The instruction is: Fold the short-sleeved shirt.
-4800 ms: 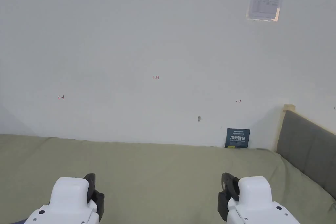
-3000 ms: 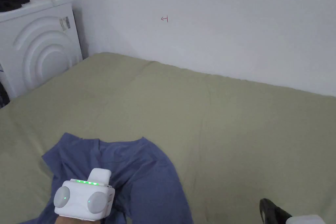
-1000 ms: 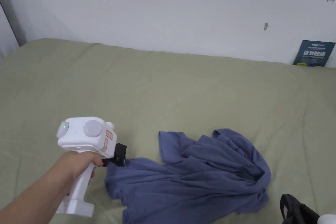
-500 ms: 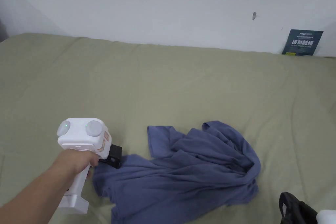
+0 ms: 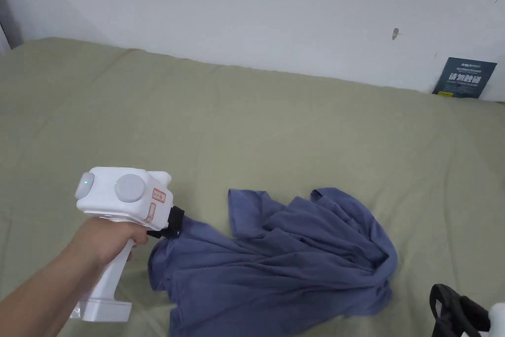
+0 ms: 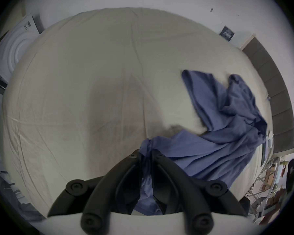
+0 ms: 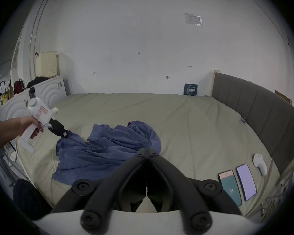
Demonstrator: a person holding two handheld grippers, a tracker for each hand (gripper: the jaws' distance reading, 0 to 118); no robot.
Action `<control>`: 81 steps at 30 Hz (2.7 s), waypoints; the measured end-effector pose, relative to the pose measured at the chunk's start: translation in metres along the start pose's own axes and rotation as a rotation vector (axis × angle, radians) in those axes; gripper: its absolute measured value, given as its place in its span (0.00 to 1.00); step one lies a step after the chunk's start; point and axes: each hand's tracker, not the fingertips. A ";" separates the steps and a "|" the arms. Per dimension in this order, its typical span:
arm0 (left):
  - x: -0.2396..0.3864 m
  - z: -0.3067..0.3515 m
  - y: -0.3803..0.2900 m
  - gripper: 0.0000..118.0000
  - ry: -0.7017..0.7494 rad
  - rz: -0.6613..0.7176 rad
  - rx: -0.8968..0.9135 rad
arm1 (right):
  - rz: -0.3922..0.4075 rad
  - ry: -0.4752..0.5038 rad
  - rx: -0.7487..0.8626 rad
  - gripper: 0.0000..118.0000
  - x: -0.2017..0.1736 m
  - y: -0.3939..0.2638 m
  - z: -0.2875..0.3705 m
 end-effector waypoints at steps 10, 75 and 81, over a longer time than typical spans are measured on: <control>-0.021 0.013 -0.035 0.09 -0.088 -0.035 0.155 | 0.075 0.130 -0.349 0.01 0.010 0.095 -0.207; 0.039 0.326 0.169 0.06 -0.093 0.153 0.962 | -0.289 0.037 0.310 0.06 0.133 0.385 -0.040; 0.032 0.202 0.127 0.06 -0.021 0.143 0.871 | -0.412 0.003 0.191 0.06 0.132 0.271 -0.110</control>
